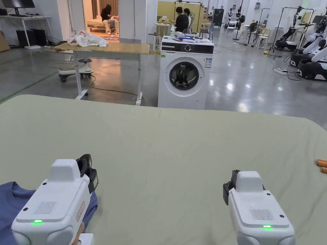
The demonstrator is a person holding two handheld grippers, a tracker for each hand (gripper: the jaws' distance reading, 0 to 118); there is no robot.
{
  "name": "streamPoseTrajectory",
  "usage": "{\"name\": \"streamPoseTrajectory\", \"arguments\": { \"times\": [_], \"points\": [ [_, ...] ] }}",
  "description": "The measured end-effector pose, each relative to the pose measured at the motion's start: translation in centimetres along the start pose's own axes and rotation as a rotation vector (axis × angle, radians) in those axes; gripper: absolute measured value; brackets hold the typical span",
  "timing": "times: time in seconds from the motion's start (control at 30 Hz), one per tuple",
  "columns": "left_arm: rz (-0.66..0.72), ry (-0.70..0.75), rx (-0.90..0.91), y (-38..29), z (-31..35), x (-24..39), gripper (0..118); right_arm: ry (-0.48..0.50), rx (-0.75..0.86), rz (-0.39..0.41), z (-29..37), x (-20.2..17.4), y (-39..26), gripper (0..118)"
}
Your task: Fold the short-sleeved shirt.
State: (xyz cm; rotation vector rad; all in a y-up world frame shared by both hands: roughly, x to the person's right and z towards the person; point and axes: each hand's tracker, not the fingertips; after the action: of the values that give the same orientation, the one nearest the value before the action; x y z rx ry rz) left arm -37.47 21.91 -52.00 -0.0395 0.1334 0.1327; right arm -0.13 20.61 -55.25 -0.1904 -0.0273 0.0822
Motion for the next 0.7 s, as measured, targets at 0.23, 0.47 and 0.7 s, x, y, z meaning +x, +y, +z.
{"name": "streamPoseTrajectory", "arguments": {
  "times": [0.23, 0.47, 0.7],
  "points": [
    [0.041, 0.025, 0.009, 0.5, 0.2, 0.5, 0, -0.063, 0.022, -0.167, 0.5, 0.2, 0.2, 2],
    [-0.072, -0.007, -0.036, 1.5, 0.5, 0.0, 0, -0.052, 0.023, -0.101, 0.8, -0.6, 0.6, 2],
    [-0.112, 0.058, -0.137, 2.6, 1.9, -5.0, 0, -0.023, 0.015, -0.059, 0.8, -1.6, 0.6, 2]
  ]
}}
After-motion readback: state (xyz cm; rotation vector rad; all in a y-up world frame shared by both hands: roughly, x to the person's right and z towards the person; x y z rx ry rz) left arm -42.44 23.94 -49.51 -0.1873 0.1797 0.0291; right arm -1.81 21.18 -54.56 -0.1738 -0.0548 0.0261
